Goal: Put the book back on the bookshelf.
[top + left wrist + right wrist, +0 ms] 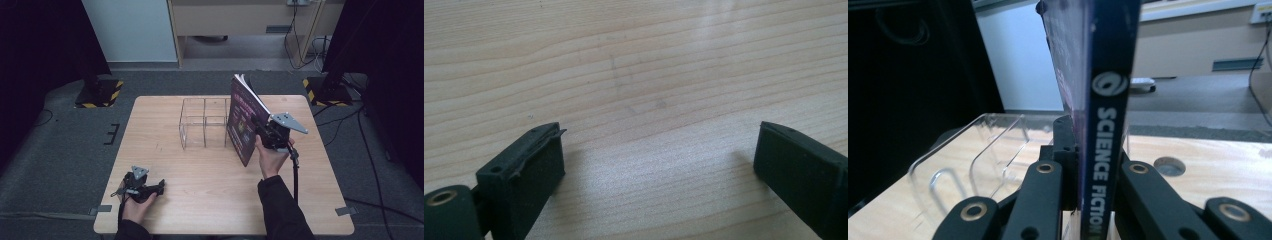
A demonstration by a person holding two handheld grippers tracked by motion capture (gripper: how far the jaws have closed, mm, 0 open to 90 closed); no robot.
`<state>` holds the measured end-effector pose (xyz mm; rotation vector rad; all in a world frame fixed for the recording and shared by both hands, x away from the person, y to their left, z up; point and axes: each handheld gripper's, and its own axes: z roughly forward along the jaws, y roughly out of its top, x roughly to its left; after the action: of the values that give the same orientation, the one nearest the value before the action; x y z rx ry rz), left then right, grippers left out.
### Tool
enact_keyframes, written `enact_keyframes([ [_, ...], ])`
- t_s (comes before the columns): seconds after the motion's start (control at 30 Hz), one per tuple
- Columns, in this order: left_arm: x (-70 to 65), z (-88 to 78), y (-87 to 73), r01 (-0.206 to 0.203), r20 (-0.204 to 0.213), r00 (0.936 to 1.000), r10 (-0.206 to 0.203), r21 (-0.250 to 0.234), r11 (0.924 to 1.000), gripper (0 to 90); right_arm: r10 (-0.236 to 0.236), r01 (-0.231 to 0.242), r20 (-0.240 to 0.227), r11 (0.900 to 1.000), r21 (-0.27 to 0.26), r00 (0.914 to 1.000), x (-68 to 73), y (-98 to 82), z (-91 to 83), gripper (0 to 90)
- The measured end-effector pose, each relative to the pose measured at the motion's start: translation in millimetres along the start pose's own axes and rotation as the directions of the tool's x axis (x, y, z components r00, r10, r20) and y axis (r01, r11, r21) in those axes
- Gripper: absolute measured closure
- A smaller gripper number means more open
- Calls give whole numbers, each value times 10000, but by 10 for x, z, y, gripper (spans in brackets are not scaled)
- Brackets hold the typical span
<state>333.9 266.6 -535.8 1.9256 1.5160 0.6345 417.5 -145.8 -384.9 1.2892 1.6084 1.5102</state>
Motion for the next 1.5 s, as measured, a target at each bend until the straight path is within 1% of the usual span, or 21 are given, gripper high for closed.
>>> enact_keyframes([
  [0.07, 0, 1, 0, 2, 2, 10000, -2, -3, 10000, 51, -79, 81, 257, 9999, -102, 9996, -15, -5, 115, 844],
  [0.13, 1, 0, 0, -12, -1, 10000, 12, -2, 10000, 51, -105, 109, 332, 9999, -107, 9994, -17, -10, 144, 844],
  [0.17, 1, 0, 0, -12, 2, 10000, 12, -1, 10000, 51, -172, 181, 537, 9997, -168, 9984, -24, -31, 223, 844],
  [0.3, 1, 1, 0, -10, 2, 10000, 10, -8, 10000, 50, -188, 209, 756, 9994, -266, 9970, -24, -73, 296, 844],
  [0.37, 1, 1, 0, -7, 4, 10000, 7, -8, 10000, 51, -301, 330, 915, 9990, -297, 9954, -10, -109, 348, 843],
  [0.43, 1, 1, 0, -11, 3, 10000, 11, -6, 10000, 50, -321, 353, 978, 9989, -312, 9947, 0, -141, 369, 843],
  [0.5, 1, 1, 0, -9, 5, 10000, 9, -7, 10000, 50, -341, 374, 1003, 9988, -312, 9944, 6, -156, 372, 843],
  [0.53, 1, 1, 0, -9, 4, 10000, 9, -7, 10000, 50, -362, 405, 1036, 9984, -390, 9940, 14, -203, 375, 843],
  [0.57, 1, 1, 0, -9, 4, 10000, 9, -7, 10000, 50, -316, 361, 1019, 9985, -422, 9943, 15, -212, 368, 842],
  [0.67, 1, 1, 0, -9, 4, 10000, 9, -8, 10000, 50, -344, 387, 1021, 9984, -403, 9942, 16, -219, 360, 841],
  [0.73, 1, 1, 0, -10, 4, 10000, 10, -7, 10000, 50, -403, 445, 1112, 9984, -357, 9930, 26, -220, 355, 836],
  [0.77, 1, 1, 0, -11, 2, 10000, 11, -7, 10000, 50, -505, 547, 1196, 9980, -316, 9915, 35, -221, 349, 824],
  [0.8, 1, 1, 0, -11, 4, 10000, 11, -7, 10000, 50, -505, 547, 1196, 9980, -316, 9915, 35, -221, 349, 824],
  [0.83, 1, 1, 0, -9, 4, 10000, 9, -8, 10000, 50, -553, 593, 1179, 9978, -305, 9915, 36, -220, 343, 803],
  [0.93, 1, 1, 0, -13, 4, 10000, 13, -5, 10000, 50, -539, 575, 1144, 9979, -288, 9920, 36, -217, 339, 785],
  [1.03, 1, 1, 0, -11, 3, 10000, 11, -5, 10000, 50, -509, 535, 1155, 9984, -193, 9920, -2, -206, 328, 763],
  [1.23, 0, 1, 0, 1, 7, 10000, -1, -7, 10000, 50, -385, 410, 1203, 9990, -186, 9920, -73, -201, 304, 762],
  [1.37, 0, 1, 0, 1, 6, 10000, -1, -6, 10000, 50, -459, 484, 1179, 9987, -182, 9920, -83, -196, 297, 758],
  [1.4, 0, 1, 0, 3, 7, 10000, -3, -7, 10000, 50, -527, 555, 1172, 9982, -213, 9917, -80, -194, 295, 747],
  [1.5, -1, 1, 0, 6, 7, 10000, -6, -11, 10000, 50, -544, 572, 1172, 9981, -212, 9916, -79, -189, 295, 729],
])
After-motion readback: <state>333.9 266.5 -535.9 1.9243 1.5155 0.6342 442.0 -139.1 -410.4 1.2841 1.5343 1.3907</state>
